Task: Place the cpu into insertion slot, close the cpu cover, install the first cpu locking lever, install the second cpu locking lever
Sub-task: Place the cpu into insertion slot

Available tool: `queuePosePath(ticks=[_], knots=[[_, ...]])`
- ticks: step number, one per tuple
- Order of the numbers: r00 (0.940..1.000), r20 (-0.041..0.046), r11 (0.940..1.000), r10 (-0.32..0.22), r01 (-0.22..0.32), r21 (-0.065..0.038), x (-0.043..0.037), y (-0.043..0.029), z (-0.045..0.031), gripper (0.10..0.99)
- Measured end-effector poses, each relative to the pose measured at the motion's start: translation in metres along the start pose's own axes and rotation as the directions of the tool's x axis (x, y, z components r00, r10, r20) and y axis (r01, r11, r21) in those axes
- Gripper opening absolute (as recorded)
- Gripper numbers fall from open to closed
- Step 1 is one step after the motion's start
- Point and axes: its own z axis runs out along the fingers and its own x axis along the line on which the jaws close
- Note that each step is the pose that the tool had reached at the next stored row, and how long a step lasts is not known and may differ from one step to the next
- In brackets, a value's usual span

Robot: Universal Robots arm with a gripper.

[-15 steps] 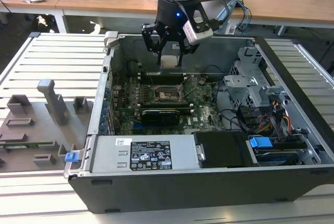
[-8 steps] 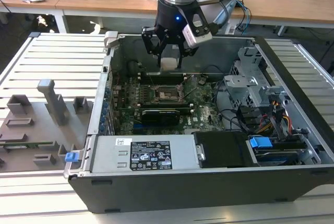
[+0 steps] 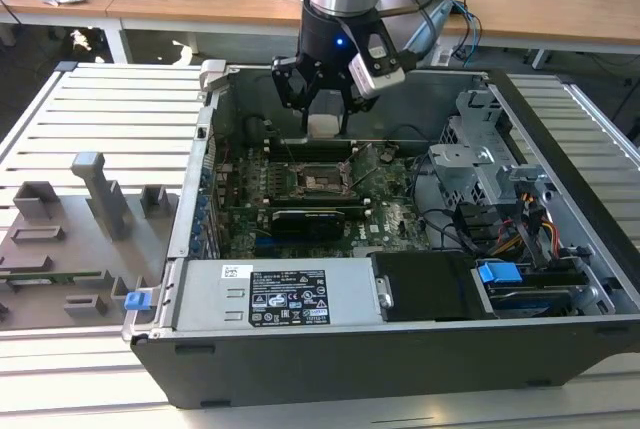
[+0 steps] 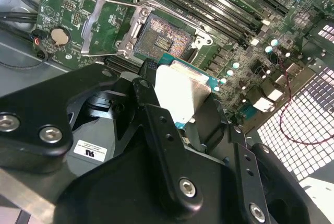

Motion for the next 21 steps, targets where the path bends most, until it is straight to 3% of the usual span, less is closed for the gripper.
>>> queuePosePath(ticks=[21], knots=[[1.0000,0.0000,1.0000,0.001,-0.001,0.001,-0.0004,-0.0018,0.0199,0.541]])
